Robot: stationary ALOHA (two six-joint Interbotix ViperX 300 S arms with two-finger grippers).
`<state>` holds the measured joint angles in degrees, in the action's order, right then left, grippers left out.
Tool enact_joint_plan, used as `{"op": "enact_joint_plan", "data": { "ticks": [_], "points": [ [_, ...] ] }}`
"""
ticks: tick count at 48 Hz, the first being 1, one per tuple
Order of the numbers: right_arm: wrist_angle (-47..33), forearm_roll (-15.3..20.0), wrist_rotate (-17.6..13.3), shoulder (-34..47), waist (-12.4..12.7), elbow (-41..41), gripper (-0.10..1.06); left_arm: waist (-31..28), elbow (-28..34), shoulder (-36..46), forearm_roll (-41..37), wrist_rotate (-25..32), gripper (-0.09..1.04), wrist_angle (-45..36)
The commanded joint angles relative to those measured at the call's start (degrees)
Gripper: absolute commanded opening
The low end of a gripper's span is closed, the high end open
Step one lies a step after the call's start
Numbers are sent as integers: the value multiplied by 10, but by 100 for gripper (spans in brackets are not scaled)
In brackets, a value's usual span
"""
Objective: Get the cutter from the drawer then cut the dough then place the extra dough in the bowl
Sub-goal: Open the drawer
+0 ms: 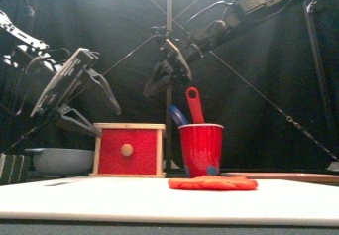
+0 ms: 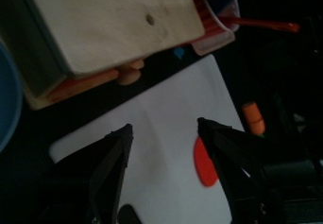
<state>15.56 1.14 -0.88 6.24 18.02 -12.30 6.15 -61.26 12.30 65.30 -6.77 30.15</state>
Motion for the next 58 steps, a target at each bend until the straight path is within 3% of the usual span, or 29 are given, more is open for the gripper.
{"op": "enact_joint_plan", "data": {
  "ticks": [1, 9, 28, 58],
  "points": [
    [67, -17, 1, 19, 4, 68, 2, -15, 28, -22, 5, 0, 91, 8],
    [134, -33, -6, 66, 11, 132, 2, -36, 46, -48, 20, 0, 91, 11],
    [256, -33, 2, 155, 42, 248, 2, -56, 77, -91, 23, 0, 91, 10],
    [286, -33, 2, 172, 40, 250, 2, -69, 98, -123, 33, 0, 86, 11]
  ]
}}
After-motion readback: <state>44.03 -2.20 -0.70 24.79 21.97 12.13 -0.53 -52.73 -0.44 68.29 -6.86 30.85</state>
